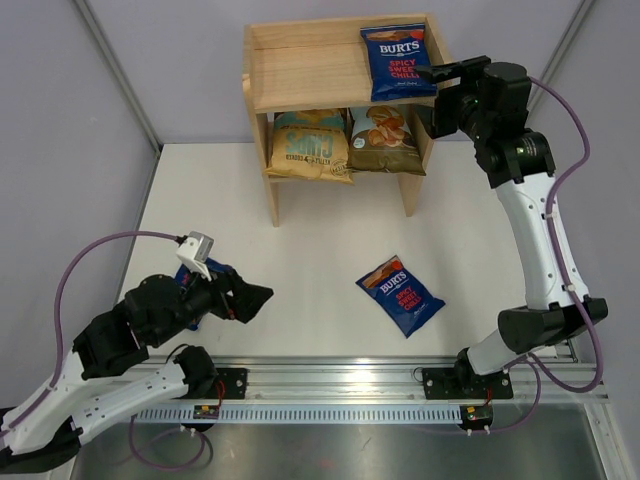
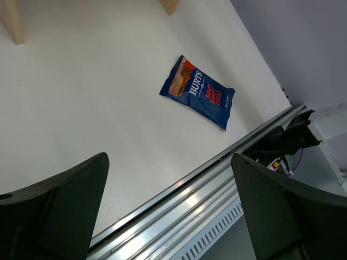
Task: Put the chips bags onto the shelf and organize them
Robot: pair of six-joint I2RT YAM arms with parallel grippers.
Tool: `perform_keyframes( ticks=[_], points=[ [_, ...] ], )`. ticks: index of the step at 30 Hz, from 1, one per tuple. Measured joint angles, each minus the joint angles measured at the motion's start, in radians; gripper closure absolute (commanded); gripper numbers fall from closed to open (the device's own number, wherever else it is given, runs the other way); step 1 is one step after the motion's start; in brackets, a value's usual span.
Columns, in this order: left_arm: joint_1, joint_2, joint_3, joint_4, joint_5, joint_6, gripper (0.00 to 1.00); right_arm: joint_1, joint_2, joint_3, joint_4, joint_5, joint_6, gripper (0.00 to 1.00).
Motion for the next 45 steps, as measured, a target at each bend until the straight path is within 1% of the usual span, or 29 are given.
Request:
perform_keyframes(
  ticks=[1,2,7,11,14,16,19,21,23,26,32,37,41,44,45],
  points=[
    [0.000,0.005,-0.007,0.011,0.000,-0.008,0.01,0.000,-0.020,-0.013,-0.002,-0.001,-0.009,0.02],
    [0.000,0.011,-0.016,0.022,0.000,-0.015,0.01,0.000,-0.039,-0.025,-0.003,-0.001,-0.016,0.00],
    [0.000,0.062,-0.076,0.114,0.000,-0.084,0.01,-0.012,-0.142,-0.105,-0.001,-0.008,-0.112,0.00],
    [0.000,0.153,-0.172,0.249,0.009,-0.161,0.01,-0.033,-0.305,-0.277,0.015,-0.009,-0.259,0.00],
    [0.000,0.280,-0.214,0.350,0.045,-0.187,0.01,-0.036,-0.470,-0.423,0.005,-0.048,-0.436,0.01],
    [0.000,0.387,-0.217,0.430,0.081,-0.189,0.01,-0.036,-0.579,-0.512,-0.005,-0.111,-0.555,0.00],
    [-0.001,0.558,-0.212,0.560,0.148,-0.177,0.01,-0.036,-0.717,-0.644,-0.060,-0.192,-0.696,0.01],
    [-0.001,0.662,-0.203,0.620,0.186,-0.169,0.01,-0.036,-0.810,-0.743,-0.102,-0.206,-0.759,0.01],
    [-0.001,0.769,-0.173,0.656,0.222,-0.159,0.01,-0.036,-0.911,-0.860,-0.153,-0.208,-0.807,0.01],
    [-0.001,0.927,-0.090,0.678,0.261,-0.138,0.01,-0.036,-1.004,-0.939,-0.217,-0.229,-0.844,0.01],
    [0.006,1.230,0.146,0.657,0.338,-0.056,0.01,-0.036,-1.117,-0.955,-0.271,-0.323,-0.893,0.01],
    [0.035,1.384,0.249,0.624,0.387,-0.004,0.01,-0.036,-1.177,-0.955,-0.282,-0.380,-0.914,0.01],
    [0.063,1.494,0.338,0.559,0.394,0.032,0.01,-0.036,-1.206,-0.955,-0.294,-0.414,-0.930,0.00],
    [0.067,1.550,0.418,0.543,0.400,0.048,0.06,-0.036,-1.226,-0.961,-0.296,-0.432,-0.932,0.00],
    [0.066,1.566,0.437,0.543,0.405,0.053,0.11,-0.036,-1.233,-0.962,-0.298,-0.438,-0.932,0.01]
  ],
)
